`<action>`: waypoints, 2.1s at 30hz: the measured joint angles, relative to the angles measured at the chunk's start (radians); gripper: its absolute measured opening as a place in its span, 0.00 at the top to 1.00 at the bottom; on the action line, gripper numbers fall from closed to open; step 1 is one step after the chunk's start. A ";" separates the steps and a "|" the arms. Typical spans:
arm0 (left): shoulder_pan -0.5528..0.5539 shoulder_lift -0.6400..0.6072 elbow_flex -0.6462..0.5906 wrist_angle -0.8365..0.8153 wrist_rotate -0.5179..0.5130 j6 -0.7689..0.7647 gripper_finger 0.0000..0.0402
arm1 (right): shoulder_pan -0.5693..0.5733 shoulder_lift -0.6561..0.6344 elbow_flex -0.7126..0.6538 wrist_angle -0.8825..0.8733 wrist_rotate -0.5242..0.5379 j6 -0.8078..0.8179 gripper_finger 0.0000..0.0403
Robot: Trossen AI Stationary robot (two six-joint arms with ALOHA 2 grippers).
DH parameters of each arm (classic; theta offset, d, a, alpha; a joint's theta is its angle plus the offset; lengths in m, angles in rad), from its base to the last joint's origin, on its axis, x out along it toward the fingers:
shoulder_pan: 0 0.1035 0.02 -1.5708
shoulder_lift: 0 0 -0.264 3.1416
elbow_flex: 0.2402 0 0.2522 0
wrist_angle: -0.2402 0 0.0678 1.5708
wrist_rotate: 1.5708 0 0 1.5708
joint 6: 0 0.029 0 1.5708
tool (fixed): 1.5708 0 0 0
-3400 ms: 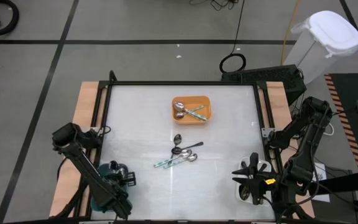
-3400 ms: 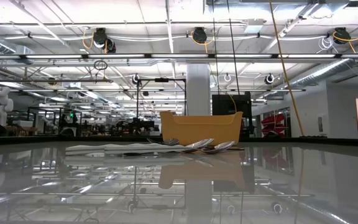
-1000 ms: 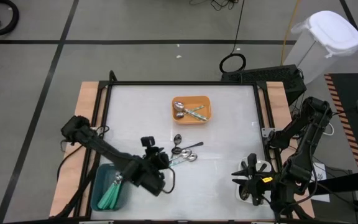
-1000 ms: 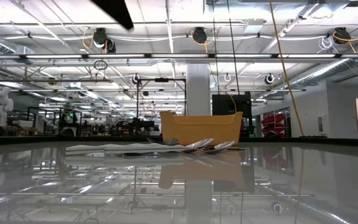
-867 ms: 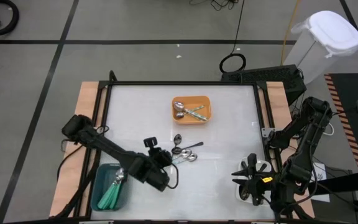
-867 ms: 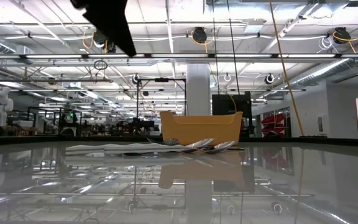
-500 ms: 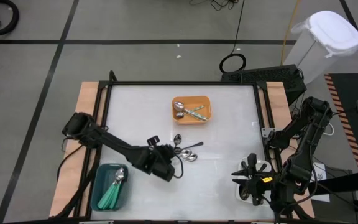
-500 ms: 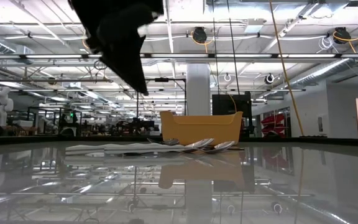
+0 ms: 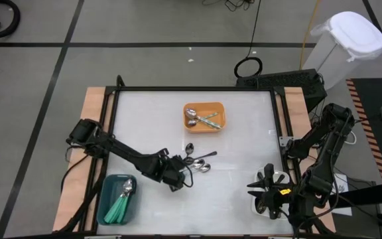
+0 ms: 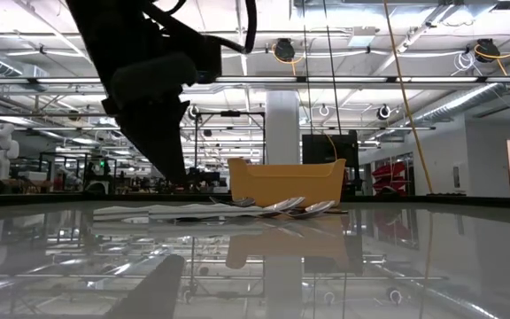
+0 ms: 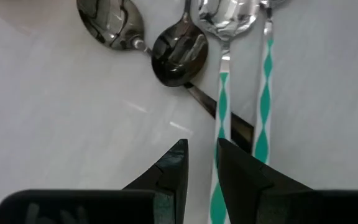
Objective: Sort silverware by color (type)
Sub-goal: Put the white patterned spoon into the yellow bin
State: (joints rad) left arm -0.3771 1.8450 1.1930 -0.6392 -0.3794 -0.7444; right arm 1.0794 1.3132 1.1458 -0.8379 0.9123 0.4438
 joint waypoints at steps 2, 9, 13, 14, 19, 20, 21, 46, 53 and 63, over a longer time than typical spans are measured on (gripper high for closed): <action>-0.004 0.000 0.000 0.006 -0.004 -0.014 0.79 | 0.000 0.000 0.000 0.000 0.000 0.000 0.75; -0.004 0.058 -0.002 0.014 0.057 -0.023 0.79 | 0.000 0.000 0.000 0.000 0.000 0.000 0.75; -0.005 0.095 0.003 0.022 0.058 -0.021 0.78 | 0.000 0.000 0.000 0.000 0.000 0.000 0.75; -0.005 0.099 0.004 0.021 0.054 -0.021 0.78 | 0.000 0.000 0.000 -0.001 0.000 0.000 0.75; -0.015 0.108 0.004 0.021 0.004 -0.016 0.78 | 0.000 0.000 0.000 -0.004 0.000 -0.002 0.75; -0.015 0.108 0.004 0.022 0.001 -0.008 0.79 | 0.000 0.000 0.000 -0.004 0.000 -0.002 0.75; -0.015 0.108 0.003 0.024 0.002 -0.006 0.79 | 0.000 0.000 0.000 -0.004 0.000 -0.003 0.75; -0.094 0.110 0.314 -0.224 -0.109 0.025 0.94 | -0.001 0.000 0.000 0.000 0.003 0.010 0.75; -0.161 0.109 0.471 -0.280 -0.343 0.076 0.94 | -0.001 0.000 0.000 0.020 0.033 0.024 0.75; -0.186 0.106 0.522 -0.123 -0.752 0.141 0.94 | -0.038 -0.001 -0.052 0.151 0.230 0.017 0.75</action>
State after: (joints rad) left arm -0.5635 1.9511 1.7145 -0.7621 -1.1314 -0.6032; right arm 1.0409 1.3127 1.0940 -0.6866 1.1428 0.4609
